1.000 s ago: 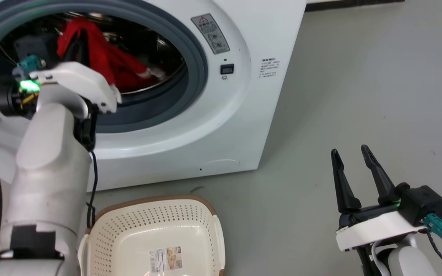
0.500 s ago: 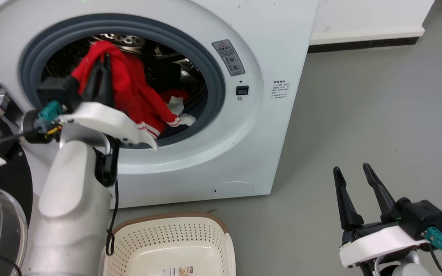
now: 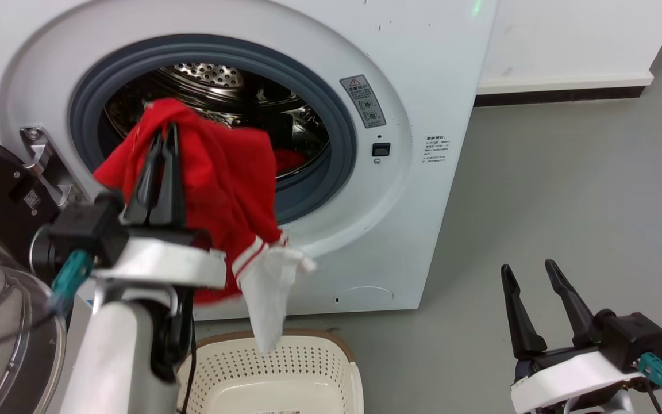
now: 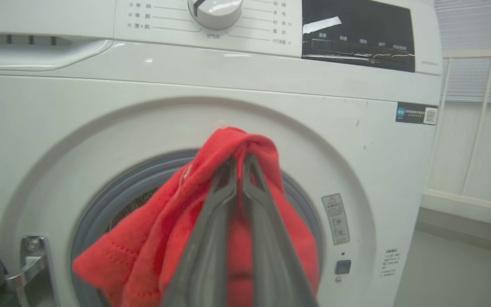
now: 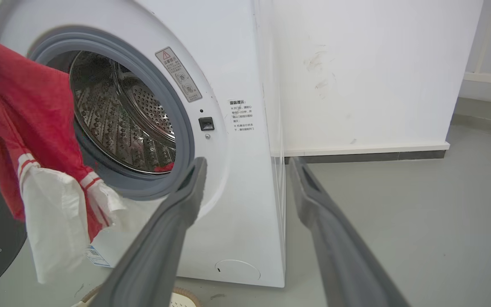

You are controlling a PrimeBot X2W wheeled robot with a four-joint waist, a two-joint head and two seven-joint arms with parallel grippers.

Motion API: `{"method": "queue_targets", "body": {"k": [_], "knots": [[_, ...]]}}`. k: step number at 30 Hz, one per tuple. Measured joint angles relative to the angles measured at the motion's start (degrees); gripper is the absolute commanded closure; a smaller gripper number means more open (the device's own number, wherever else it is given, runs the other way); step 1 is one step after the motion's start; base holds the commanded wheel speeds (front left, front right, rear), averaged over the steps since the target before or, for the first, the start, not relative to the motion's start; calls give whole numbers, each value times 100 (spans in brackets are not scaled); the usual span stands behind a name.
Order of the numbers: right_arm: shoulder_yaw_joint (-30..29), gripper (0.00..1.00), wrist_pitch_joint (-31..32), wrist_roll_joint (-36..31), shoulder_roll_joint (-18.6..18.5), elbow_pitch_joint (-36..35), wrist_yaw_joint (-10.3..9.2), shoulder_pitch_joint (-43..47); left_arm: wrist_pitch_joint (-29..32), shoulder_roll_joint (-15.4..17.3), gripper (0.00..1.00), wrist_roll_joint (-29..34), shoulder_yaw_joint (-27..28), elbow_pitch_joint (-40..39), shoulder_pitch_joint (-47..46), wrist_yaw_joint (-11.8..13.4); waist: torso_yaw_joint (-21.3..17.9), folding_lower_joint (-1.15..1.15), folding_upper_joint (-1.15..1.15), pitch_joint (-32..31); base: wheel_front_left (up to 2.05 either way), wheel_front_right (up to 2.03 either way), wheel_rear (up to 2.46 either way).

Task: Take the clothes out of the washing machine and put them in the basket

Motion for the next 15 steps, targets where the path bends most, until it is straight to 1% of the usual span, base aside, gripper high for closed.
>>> {"method": "queue_targets", "body": {"k": [4, 7, 11, 15], "knots": [[22, 0, 31, -2, 0, -32, 0, 71, 296, -55, 100, 0, -48, -843, 749, 207, 52, 0, 0, 13, 0, 0, 0], [40, 0, 46, -5, 0, -80, 0, 72, 466, -98, 100, -58, -35, -1177, 1312, 361, 68, 0, 0, 64, 0, 0, 0], [36, 0, 52, -34, 0, -159, 0, 64, 628, -172, 100, -154, -52, -1144, 1958, 530, 105, 0, 0, 210, 0, 0, 0], [36, 0, 55, -59, 0, -215, 0, -52, 591, -244, 100, -308, -83, -624, 2295, 617, 138, 0, 0, 467, 0, 0, 0]]}}
